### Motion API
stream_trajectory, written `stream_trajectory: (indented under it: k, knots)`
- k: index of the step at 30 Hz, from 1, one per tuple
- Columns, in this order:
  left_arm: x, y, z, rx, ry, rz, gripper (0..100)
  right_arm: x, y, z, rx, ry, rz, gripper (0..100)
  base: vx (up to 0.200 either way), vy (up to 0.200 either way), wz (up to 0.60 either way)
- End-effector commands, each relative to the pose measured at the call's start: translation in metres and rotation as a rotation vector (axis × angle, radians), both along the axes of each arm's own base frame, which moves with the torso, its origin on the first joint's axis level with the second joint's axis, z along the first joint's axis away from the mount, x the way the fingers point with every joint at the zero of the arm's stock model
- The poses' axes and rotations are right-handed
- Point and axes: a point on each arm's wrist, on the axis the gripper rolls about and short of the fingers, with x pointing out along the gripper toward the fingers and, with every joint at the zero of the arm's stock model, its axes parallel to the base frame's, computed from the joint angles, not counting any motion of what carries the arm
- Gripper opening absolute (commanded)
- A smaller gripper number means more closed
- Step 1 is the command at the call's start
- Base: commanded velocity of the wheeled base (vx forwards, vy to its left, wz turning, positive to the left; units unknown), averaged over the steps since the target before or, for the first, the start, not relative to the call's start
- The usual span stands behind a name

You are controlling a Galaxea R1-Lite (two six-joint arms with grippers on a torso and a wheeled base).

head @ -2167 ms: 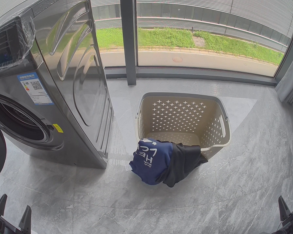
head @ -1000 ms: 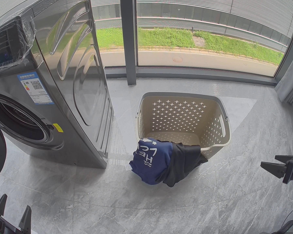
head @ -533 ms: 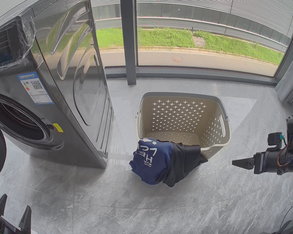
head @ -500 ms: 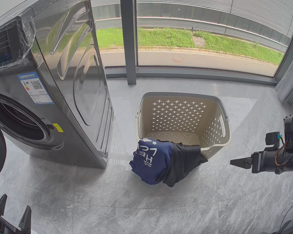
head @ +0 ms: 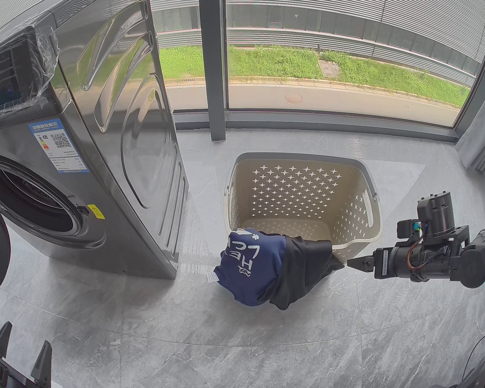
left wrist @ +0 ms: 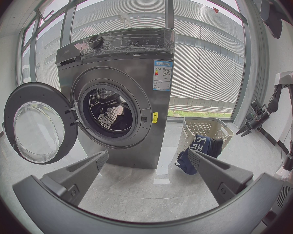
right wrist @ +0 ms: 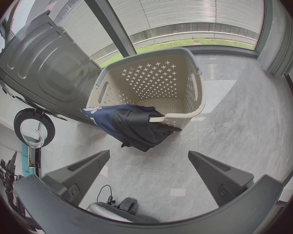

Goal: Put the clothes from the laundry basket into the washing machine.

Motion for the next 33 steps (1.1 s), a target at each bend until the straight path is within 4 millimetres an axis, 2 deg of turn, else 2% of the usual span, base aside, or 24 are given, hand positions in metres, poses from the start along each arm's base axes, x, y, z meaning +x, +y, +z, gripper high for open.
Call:
stream_trajectory:
  k: [1,17,27,29,33]
  knots:
    - [0.000,0.000,-0.005,0.000,0.005,0.001,100,0.018,0.011,-0.024,-0.007,0.052,0.003,100,0.000,0.000,0.00]
    - [0.000,0.000,-0.005,-0.002,0.005,0.001,100,0.053,0.056,-0.051,-0.015,0.076,0.027,100,0.000,0.000,0.00]
    - [0.000,0.000,-0.005,-0.002,0.005,0.001,100,0.076,0.066,-0.072,-0.037,0.088,0.007,100,0.000,0.000,0.00]
    - [0.000,0.000,-0.005,-0.002,0.005,0.001,100,0.084,0.067,-0.084,-0.063,0.095,-0.022,100,0.000,0.000,0.00]
    - [0.000,0.000,-0.005,-0.002,0.005,0.001,100,0.096,0.070,-0.088,-0.058,0.082,-0.032,100,0.000,0.000,0.00]
